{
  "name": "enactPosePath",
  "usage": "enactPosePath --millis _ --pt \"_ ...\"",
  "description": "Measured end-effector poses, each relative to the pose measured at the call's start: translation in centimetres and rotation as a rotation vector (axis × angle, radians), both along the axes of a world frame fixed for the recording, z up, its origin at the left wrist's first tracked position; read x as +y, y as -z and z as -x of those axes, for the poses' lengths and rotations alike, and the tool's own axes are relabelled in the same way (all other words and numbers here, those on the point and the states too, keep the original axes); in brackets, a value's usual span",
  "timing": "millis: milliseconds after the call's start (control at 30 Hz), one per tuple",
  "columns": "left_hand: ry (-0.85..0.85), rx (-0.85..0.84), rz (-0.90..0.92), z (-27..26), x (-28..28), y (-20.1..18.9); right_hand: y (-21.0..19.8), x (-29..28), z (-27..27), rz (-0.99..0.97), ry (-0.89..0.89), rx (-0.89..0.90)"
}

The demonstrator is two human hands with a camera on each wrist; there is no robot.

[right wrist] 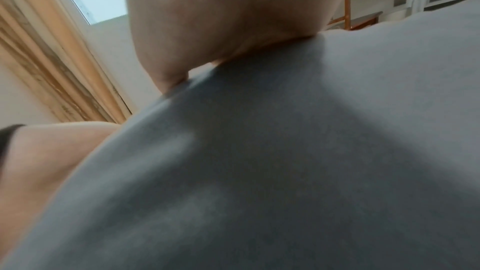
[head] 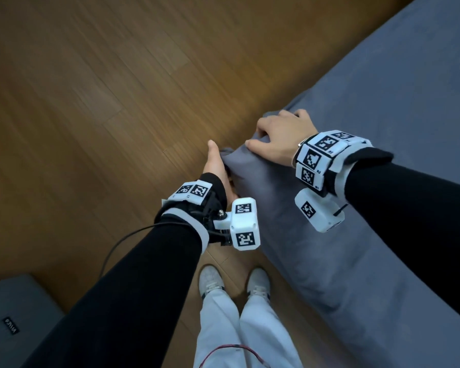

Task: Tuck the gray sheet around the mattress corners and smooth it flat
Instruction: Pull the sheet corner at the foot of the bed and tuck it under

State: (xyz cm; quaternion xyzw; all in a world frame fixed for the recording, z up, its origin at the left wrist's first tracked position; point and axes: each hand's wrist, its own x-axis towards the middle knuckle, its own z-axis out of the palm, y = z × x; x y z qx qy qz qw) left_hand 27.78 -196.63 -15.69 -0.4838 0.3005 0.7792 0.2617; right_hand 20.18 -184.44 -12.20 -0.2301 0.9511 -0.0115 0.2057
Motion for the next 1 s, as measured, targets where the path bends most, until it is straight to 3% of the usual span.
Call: enactPosePath --millis 167,400,600,800,1000 --pt "-0.182 0.154 -0.162 -0.6 1.2 -0.3 -1.3 1.4 -0.2 0.086 -0.019 0.039" --pt "-0.213 0.063 -0.012 -1.8 2.9 2.7 0.2 1.7 -0.1 0.125 -0.094 0.038" --pt "-0.143 0.109 0.101 -1.4 2.5 4.0 2.5 1.2 -0.2 0.136 -0.121 0.079" --pt "0.081 0.077 0.3 0.6 0.0 4.1 2.2 1.1 -0.2 0.144 -0.105 0.085" --pt "0.232 0.286 0.213 3.6 -1.1 2.0 1.2 1.4 -0.4 0.146 -0.093 0.058"
